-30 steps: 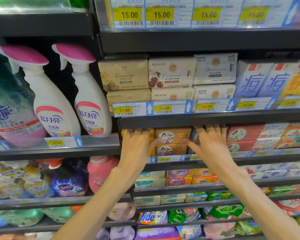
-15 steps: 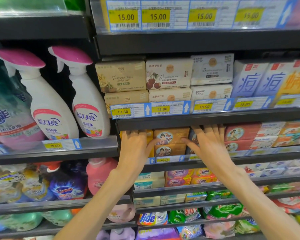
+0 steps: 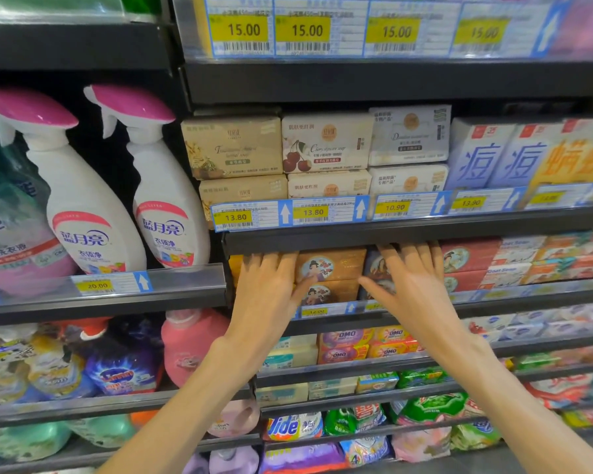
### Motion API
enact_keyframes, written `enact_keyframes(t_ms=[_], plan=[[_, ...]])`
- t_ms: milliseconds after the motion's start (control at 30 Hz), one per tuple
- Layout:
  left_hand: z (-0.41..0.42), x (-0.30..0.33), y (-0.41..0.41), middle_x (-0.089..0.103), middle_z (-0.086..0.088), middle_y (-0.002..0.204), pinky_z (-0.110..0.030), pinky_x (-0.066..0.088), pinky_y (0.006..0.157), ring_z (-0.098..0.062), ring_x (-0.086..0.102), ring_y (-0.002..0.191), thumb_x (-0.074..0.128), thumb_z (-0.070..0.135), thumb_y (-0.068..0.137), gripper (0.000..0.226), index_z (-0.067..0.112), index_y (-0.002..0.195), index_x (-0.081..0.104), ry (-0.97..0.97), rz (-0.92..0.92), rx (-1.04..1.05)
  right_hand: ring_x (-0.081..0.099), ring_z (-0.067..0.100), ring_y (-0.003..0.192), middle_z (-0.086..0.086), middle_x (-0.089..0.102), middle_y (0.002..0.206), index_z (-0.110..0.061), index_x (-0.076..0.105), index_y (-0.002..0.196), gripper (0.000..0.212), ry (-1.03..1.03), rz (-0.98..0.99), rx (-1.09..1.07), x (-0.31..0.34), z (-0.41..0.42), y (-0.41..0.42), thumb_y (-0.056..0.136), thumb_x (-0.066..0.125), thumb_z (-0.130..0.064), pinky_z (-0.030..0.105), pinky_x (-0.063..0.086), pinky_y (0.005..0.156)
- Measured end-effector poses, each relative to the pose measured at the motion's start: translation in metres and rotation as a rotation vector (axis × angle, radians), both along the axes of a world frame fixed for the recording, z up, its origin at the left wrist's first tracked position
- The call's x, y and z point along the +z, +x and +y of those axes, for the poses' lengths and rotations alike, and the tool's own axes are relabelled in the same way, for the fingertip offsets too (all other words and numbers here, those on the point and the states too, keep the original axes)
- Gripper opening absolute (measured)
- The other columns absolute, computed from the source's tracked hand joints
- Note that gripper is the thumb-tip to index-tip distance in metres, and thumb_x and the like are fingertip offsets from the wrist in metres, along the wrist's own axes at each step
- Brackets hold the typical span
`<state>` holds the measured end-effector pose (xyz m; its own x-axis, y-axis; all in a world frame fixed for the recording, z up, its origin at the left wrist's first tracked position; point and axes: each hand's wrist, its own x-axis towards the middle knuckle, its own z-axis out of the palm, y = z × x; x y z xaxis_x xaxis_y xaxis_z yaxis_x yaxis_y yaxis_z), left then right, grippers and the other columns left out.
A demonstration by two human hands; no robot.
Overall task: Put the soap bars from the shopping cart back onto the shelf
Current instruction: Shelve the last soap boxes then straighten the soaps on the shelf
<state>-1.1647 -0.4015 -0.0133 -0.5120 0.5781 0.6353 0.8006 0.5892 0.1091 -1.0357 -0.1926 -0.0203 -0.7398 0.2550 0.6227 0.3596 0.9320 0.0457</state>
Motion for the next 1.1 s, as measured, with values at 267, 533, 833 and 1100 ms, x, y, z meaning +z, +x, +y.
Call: enact_keyframes(t_ms=[267, 533, 833, 1100], plan=[[0.033, -0.020, 0.047, 0.049, -0.007, 0.137, -0.041, 0.037, 0.107, -0.028, 0.042, 0.131, 0.059, 0.040, 0.096, 0.050, 0.012, 0.136, 0.050, 0.000, 0.028, -0.318, 0.034, 0.032, 0.142, 0.015, 0.040, 0.150, -0.018, 0.047, 0.143, 0.064, -0.009, 0.004, -0.003, -0.015, 0.007, 0.057, 0.090, 0.060, -0.051, 0.056, 0.023, 0.115], [0.066, -0.016, 0.063, 0.049, -0.008, 0.139, -0.046, 0.031, 0.112, -0.030, 0.041, 0.132, 0.070, 0.031, 0.088, 0.057, 0.013, 0.138, 0.049, 0.015, -0.006, -0.199, 0.032, 0.032, 0.142, 0.014, 0.040, 0.149, -0.016, 0.051, 0.139, 0.060, -0.045, 0.027, -0.052, -0.013, 0.043, 0.083, 0.089, 0.065, -0.046, 0.054, 0.022, 0.116], [0.092, -0.032, 0.106, 0.053, -0.004, 0.139, -0.041, 0.039, 0.107, -0.025, 0.046, 0.132, 0.058, 0.019, 0.096, 0.039, 0.011, 0.134, 0.055, 0.025, 0.031, -0.135, 0.049, 0.024, 0.132, 0.006, 0.055, 0.139, -0.010, 0.057, 0.133, 0.044, -0.066, 0.082, 0.331, -0.028, 0.068, 0.071, 0.093, 0.061, -0.028, 0.042, 0.043, 0.104], [0.113, -0.051, 0.125, 0.044, -0.005, 0.148, -0.040, 0.035, 0.112, -0.021, 0.036, 0.141, 0.057, 0.022, 0.095, 0.047, 0.010, 0.140, 0.050, -0.040, -0.096, -0.047, 0.047, 0.020, 0.135, 0.008, 0.052, 0.144, -0.006, 0.054, 0.136, 0.056, -0.122, -0.015, 0.462, -0.049, 0.068, 0.068, 0.083, 0.069, -0.019, 0.039, 0.040, 0.110]])
